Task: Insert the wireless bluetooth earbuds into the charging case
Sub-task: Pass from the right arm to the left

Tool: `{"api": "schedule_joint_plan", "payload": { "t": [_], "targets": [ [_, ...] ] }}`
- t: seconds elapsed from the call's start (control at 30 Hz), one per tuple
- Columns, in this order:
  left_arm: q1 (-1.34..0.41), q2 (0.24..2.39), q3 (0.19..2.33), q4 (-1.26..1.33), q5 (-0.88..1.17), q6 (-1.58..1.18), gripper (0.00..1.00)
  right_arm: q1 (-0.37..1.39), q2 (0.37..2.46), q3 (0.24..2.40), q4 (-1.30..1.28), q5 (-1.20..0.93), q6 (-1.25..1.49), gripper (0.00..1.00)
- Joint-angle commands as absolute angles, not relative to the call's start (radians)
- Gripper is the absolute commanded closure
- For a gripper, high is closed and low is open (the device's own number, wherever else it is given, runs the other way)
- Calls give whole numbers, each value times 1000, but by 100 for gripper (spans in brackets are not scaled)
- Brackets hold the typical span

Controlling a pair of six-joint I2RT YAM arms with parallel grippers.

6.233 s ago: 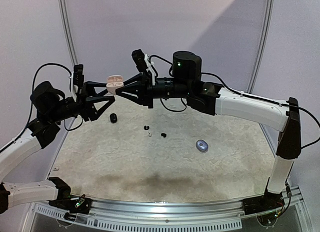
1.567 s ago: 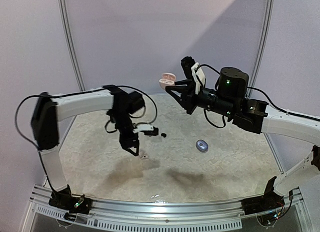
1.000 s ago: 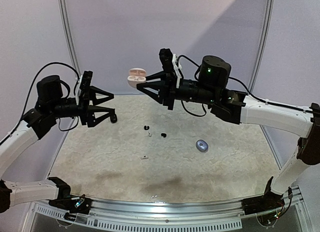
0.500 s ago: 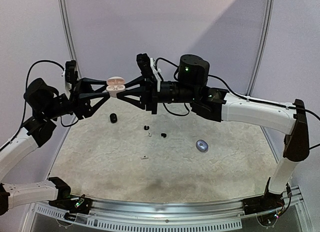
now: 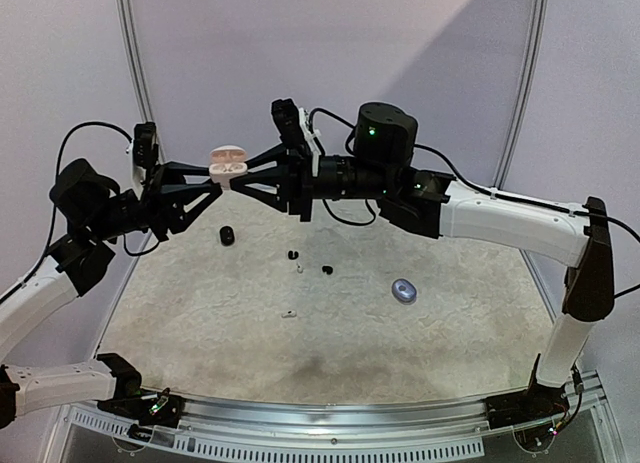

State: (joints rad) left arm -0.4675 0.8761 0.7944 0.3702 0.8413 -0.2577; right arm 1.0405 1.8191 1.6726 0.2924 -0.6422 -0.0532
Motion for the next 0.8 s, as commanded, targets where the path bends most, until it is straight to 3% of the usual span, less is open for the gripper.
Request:
{"api": "schedule_joint_plan", "payload": {
  "t": [0.0, 0.27, 0.53, 0.77],
  "targets": [
    [-491, 884, 793, 377, 854, -252, 64, 1044, 1848, 1707, 297, -658, -41, 100],
    [-504, 897, 809, 382, 863, -236, 71, 1045, 1858, 1727, 270, -657, -50, 100],
    [-505, 897, 816, 389, 868, -222, 70, 1045, 1865, 1732, 247, -655, -60, 100],
    [-505, 897, 815, 388, 870, -216, 100, 1046, 1868, 1738, 234, -657, -63, 100]
  ]
}}
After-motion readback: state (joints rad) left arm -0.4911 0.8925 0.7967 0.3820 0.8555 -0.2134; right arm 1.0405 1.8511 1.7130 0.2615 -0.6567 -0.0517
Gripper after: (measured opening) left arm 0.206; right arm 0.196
